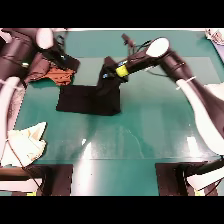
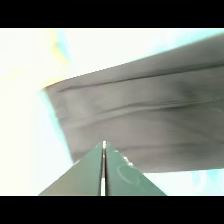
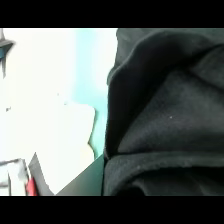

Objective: Fold the shirts.

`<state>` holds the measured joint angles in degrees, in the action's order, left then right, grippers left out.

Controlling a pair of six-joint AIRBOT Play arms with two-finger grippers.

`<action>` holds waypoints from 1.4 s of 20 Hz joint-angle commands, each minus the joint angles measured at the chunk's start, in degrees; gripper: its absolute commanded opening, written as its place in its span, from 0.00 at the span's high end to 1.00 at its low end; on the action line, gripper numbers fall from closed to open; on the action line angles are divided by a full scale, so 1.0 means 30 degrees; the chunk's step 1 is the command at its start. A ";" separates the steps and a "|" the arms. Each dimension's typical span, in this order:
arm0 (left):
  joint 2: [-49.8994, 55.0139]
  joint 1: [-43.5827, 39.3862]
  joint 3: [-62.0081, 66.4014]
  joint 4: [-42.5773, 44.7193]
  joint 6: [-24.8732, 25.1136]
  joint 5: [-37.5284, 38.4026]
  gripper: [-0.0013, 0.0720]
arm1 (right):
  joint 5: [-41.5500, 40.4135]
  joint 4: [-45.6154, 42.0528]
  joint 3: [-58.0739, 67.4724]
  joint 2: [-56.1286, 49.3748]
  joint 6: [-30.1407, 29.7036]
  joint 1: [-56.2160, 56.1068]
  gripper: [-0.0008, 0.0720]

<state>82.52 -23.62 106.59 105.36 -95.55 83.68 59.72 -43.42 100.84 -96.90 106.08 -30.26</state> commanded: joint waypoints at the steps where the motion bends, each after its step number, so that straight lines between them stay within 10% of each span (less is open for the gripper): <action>1: -0.2208 0.0678 0.0219 0.1698 -0.1246 0.1763 0.95 | -0.5544 0.0401 0.0066 -0.2390 0.0124 -0.2623 0.95; 4: -0.3723 0.0670 0.0219 0.1523 -0.1676 0.2018 0.95 | -1.1227 0.4707 0.0087 -0.5085 -0.0160 -0.4437 0.43; 11: -0.4590 0.0670 0.0160 0.1304 -0.1596 0.3417 0.95 | -1.1409 0.9712 0.6856 -1.0222 -0.5996 -0.5931 0.43; 17: -0.4568 0.0670 0.0153 0.0765 -0.1377 0.3322 0.95 | -0.2295 0.2222 0.3257 -0.4554 -0.6317 -0.0124 0.44; 22: -0.4568 0.0663 -0.3628 -0.5617 0.0801 0.2353 0.94 | 0.3716 -0.5435 0.1260 -0.0437 -0.3818 0.4940 0.43; 25: -0.4503 0.0648 -0.8284 -0.8225 0.1552 -0.0634 0.13 | 0.4750 -0.5734 -0.1304 0.1705 -0.3665 0.7628 0.42; 28: -0.4007 0.0648 -1.1628 -0.9566 0.2178 -0.4663 0.01 | 0.4750 -0.5734 -0.4430 0.3614 -0.4320 0.9449 0.42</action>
<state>69.60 -21.67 80.86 83.66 -91.61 80.58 70.96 -57.95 95.18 -91.66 93.95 -7.77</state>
